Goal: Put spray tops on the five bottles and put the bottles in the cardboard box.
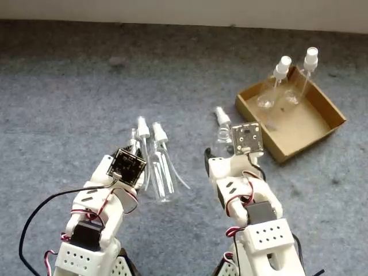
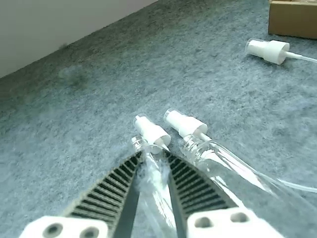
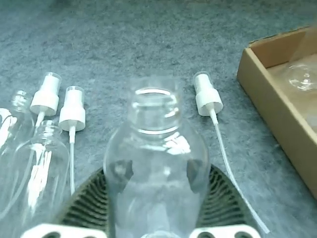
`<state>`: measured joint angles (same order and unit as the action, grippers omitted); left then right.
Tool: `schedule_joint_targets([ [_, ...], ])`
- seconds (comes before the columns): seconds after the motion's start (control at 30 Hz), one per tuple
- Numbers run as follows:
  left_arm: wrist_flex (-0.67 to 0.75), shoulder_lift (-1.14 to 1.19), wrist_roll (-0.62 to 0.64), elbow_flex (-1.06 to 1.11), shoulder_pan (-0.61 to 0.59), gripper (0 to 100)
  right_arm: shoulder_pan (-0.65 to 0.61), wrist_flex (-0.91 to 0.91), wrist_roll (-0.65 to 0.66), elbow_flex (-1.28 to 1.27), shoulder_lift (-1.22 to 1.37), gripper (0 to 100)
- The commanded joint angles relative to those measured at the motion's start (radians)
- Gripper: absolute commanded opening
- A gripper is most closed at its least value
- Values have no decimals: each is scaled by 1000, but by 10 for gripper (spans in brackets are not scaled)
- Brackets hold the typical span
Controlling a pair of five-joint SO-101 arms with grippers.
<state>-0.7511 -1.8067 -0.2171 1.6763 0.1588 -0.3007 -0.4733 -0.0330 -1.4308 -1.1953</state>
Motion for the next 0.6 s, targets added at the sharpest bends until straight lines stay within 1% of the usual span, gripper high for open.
schedule_joint_targets([
  [0.0, -3, -2, -23, -24, -58, 7, 16, 130, 6, -54, -27, 38],
  [0.07, -5, -2, -21, -59, -101, 7, 15, 191, 6, -102, -27, 38],
  [0.13, -9, -1, -21, -87, -117, 7, 19, 242, 9, -134, -27, 38],
  [0.33, -147, -1, -25, -214, -117, 7, 18, 315, 9, -179, -27, 38],
  [0.47, -213, 1, -104, -294, -114, 7, 18, 375, 11, -214, -27, 38],
  [0.57, -226, 1, -114, -314, -116, 7, 18, 437, 11, -245, -27, 38],
])
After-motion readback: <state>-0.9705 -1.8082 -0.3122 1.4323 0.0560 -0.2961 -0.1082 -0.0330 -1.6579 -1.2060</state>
